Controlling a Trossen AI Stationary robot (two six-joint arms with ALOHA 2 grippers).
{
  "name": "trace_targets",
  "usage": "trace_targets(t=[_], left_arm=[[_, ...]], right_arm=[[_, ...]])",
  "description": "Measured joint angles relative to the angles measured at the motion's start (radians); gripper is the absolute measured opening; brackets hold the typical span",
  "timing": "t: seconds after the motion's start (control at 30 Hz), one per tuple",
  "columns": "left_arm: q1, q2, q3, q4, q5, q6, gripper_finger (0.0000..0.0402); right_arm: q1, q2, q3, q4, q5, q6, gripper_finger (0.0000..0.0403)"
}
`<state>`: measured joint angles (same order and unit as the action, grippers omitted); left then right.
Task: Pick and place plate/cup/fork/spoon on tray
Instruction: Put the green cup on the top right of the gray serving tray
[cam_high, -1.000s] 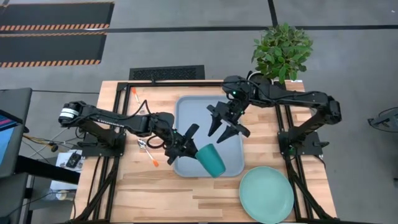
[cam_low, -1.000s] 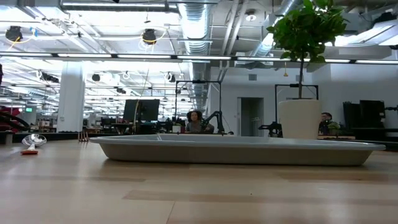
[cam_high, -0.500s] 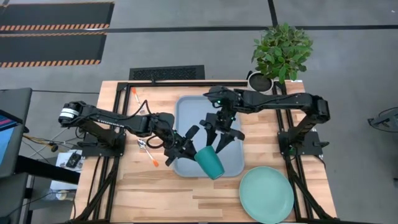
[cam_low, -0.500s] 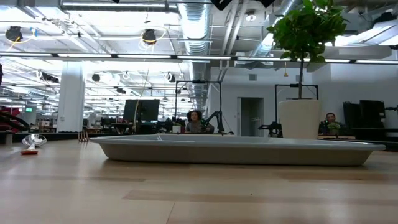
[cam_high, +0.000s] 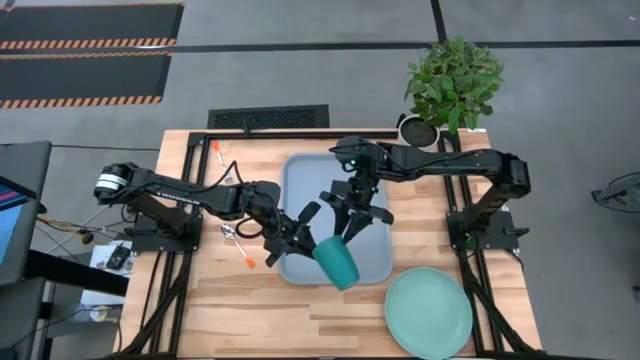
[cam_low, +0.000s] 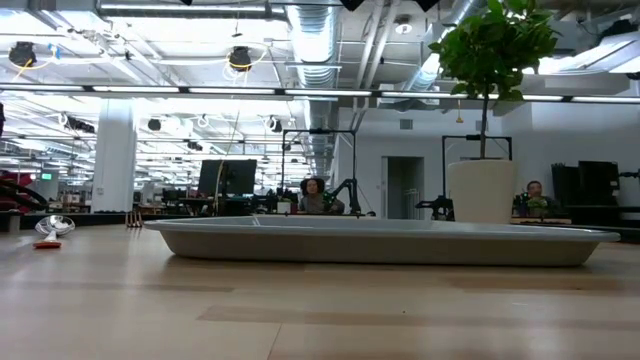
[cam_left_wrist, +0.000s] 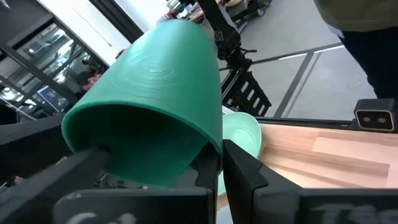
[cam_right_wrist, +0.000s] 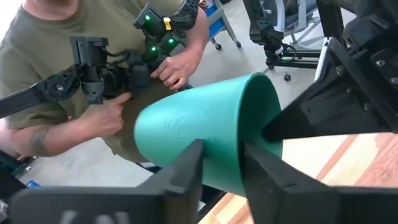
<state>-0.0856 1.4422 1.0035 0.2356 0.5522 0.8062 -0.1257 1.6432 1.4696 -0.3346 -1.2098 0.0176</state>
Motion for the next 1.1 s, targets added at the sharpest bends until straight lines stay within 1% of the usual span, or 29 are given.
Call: trace_targets(t=[0.17,0.23,0.4,0.5,0.6,0.67,0.77,1.0,1.1], left_arm=[[0.003,0.000,0.000,-0.008,-0.044,0.043,0.0003],[0.003,0.000,-0.001,-0.011,-0.058,0.049,0.0003],[0.003,0.000,-0.001,-0.016,-0.064,0.049,0.0003],[0.003,0.000,-0.001,-0.016,-0.082,0.044,0.0005],[0.001,0.000,-0.003,-0.008,-0.122,-0.012,0.0017],[0.000,0.000,-0.003,-0.002,-0.149,-0.061,0.0033],[0.001,-0.001,-0.003,0.004,-0.161,-0.105,0.0068],[0.001,-0.006,0.001,0.014,-0.161,-0.114,0.0170],[0.001,-0.006,0.001,0.007,-0.218,-0.144,0.0207]], right_arm=[[0.000,-0.001,0.001,0.002,-0.017,-0.003,0.0031],[0.002,-0.002,0.001,0.001,-0.019,-0.002,0.0012],[0.002,-0.002,0.001,-0.005,-0.014,0.001,0.0020],[0.002,-0.002,0.001,-0.005,-0.011,0.001,0.0009],[-0.004,-0.003,0.001,-0.010,-0.012,0.024,0.0006],[-0.013,-0.004,0.001,-0.010,-0.014,0.046,0.0007],[-0.024,-0.015,0.002,-0.030,-0.010,0.042,0.0003],[-0.053,-0.054,0.001,-0.031,0.020,0.035,0.0002],[-0.074,-0.073,0.001,-0.059,0.027,0.035,0.0002]])
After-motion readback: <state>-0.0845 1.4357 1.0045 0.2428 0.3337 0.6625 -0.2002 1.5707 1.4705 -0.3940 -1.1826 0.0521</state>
